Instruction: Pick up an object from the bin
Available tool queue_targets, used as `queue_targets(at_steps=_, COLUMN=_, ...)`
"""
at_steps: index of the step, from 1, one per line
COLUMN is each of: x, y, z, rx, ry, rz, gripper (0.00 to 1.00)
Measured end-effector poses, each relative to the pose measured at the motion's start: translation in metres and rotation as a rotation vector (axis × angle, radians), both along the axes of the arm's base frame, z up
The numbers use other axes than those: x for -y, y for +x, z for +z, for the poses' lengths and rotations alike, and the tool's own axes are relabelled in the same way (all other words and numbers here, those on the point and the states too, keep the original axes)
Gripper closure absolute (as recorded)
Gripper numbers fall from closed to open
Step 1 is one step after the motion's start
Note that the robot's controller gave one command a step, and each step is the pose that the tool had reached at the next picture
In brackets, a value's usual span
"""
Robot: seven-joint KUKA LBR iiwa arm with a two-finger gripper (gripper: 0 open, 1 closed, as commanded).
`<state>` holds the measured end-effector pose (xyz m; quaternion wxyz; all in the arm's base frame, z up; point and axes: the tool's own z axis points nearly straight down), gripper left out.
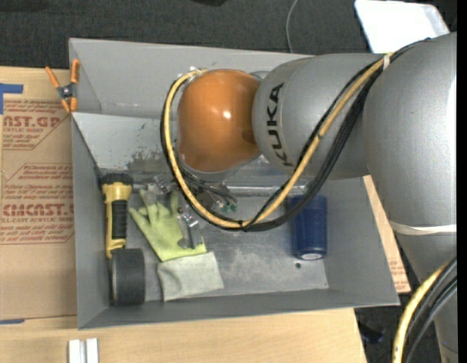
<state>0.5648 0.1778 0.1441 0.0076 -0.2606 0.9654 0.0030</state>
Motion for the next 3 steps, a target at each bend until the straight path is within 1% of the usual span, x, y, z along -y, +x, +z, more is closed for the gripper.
queue_targets(at_steps=1, x=-0.003, y=-0.001, z=-0.058, rx=0.004, ry=0.002, rz=0.103, gripper=0.00)
queue_targets(at_steps=2, x=-0.008, y=0.006, z=-0.075, rx=0.014, ry=0.002, rz=0.196, gripper=1.00)
queue_targets(at_steps=3, x=-0.008, y=0.007, z=-0.061, rx=0.012, ry=-0.001, rz=0.226, gripper=1.00)
